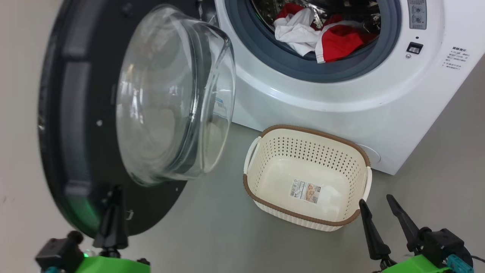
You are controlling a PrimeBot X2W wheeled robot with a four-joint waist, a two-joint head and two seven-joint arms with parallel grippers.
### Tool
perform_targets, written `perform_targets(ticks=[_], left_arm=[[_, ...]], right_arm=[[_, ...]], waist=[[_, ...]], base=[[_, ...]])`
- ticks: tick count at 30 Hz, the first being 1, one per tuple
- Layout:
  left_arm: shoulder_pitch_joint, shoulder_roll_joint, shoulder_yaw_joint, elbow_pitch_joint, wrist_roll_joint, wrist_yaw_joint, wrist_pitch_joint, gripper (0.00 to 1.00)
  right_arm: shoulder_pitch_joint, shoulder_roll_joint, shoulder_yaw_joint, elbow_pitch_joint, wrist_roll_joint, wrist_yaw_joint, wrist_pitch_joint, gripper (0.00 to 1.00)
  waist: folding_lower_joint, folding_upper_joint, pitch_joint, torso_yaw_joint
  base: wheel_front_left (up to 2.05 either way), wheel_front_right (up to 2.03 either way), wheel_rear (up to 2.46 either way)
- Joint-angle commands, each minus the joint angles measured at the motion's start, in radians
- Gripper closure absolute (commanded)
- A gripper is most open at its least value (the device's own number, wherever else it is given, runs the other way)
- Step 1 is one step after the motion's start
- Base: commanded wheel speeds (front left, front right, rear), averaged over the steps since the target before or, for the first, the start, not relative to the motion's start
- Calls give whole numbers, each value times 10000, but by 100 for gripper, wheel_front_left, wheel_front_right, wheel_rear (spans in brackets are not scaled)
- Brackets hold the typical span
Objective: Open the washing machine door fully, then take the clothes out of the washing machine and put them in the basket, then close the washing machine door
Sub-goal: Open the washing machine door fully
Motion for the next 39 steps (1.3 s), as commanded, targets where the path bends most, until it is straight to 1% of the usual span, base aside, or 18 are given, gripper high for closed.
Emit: perform_targets(ticks=[1, 3, 14, 23, 30, 39], left_arm=[[-435, 167, 758, -79, -23, 114, -63, 100], [-596, 167, 1121, 45, -10, 86, -63, 100], [-1714, 167, 3310, 990, 455, -379, -63, 100], [-2672, 174, 4932, 1783, 1071, -721, -63, 100], [-3173, 335, 5595, 2333, 1414, -838, -63, 100], [-3841, 865, 6109, 3333, 1693, -884, -63, 100]], right_arm=[[-428, -94, 312, -261, -132, 73, -91, 0], [-479, -113, 321, -258, -136, 73, -91, 0], [-734, -236, 285, -289, -200, 73, -91, 0], [-921, -321, 251, -315, -253, 73, -91, 0], [-1021, -376, 294, -333, -270, 73, -91, 0], [-1096, -434, 347, -355, -285, 73, -91, 0]], waist=[[0, 0, 87, -47], [0, 0, 165, -90], [0, 0, 612, -313], [0, 0, 914, -428], [0, 0, 1075, -524], [0, 0, 1175, -641]], base=[[0, 0, 0], [0, 0, 0], [0, 0, 0], [0, 0, 0], [0, 0, 0], [0, 0, 0]])
